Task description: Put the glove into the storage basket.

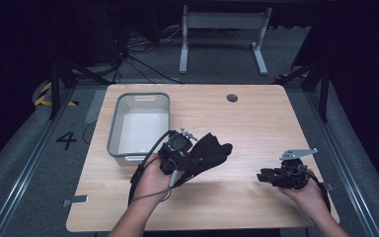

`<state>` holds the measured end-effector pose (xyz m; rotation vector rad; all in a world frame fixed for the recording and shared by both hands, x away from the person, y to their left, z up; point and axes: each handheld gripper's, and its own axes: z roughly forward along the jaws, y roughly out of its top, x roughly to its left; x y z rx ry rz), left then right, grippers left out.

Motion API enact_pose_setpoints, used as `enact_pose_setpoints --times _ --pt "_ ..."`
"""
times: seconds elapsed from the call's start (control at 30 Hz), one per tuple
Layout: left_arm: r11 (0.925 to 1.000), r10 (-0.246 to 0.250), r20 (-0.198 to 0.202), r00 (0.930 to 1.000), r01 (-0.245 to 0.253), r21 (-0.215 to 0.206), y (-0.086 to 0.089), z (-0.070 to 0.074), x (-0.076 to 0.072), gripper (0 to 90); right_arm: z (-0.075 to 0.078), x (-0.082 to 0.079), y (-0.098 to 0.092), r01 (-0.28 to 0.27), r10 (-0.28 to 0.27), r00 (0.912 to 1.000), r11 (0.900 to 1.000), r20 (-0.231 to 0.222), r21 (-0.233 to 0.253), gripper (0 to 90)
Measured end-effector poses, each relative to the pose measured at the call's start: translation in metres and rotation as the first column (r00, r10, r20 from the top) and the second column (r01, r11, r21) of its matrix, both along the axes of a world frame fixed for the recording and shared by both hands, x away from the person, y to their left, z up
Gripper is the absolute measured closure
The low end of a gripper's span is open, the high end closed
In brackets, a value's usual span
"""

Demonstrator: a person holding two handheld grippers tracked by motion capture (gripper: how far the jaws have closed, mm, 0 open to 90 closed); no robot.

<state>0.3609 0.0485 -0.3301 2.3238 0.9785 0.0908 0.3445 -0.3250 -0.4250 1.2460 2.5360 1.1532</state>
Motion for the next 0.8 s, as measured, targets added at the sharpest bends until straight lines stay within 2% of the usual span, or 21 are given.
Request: enact_pose_setpoints --times 0.2,0.4,0.53,0.7,0.8 --pt "0.9964 0.084 0.024 0.9962 -0.084 -0.012 0.027 0.013 0.003 66.3 0.000 0.008 0.006 -0.023 0.023 0.9997 1.000 0.003 0.001 65.8" --pt "0.9851 0.171 0.043 0.9843 -0.170 -0.023 0.051 0.025 0.010 66.2 0.000 0.011 0.011 -0.033 0.033 0.9994 0.999 0.003 -0.002 65.7" --pt "0.9746 0.224 0.062 0.9727 -0.224 -0.004 0.060 0.031 0.019 66.2 0.000 0.011 0.013 -0.041 0.041 0.9992 0.999 0.002 -0.003 65.6" --pt "0.9602 0.279 0.058 0.9585 -0.279 -0.004 0.072 0.037 0.037 66.2 0.000 0.010 0.011 -0.035 0.035 0.9994 0.999 0.002 -0.004 65.6" --pt "0.9487 0.316 0.050 0.9475 -0.316 -0.004 0.076 0.037 0.048 66.2 0.000 0.009 0.011 -0.028 0.029 0.9996 1.000 0.004 -0.007 65.7"
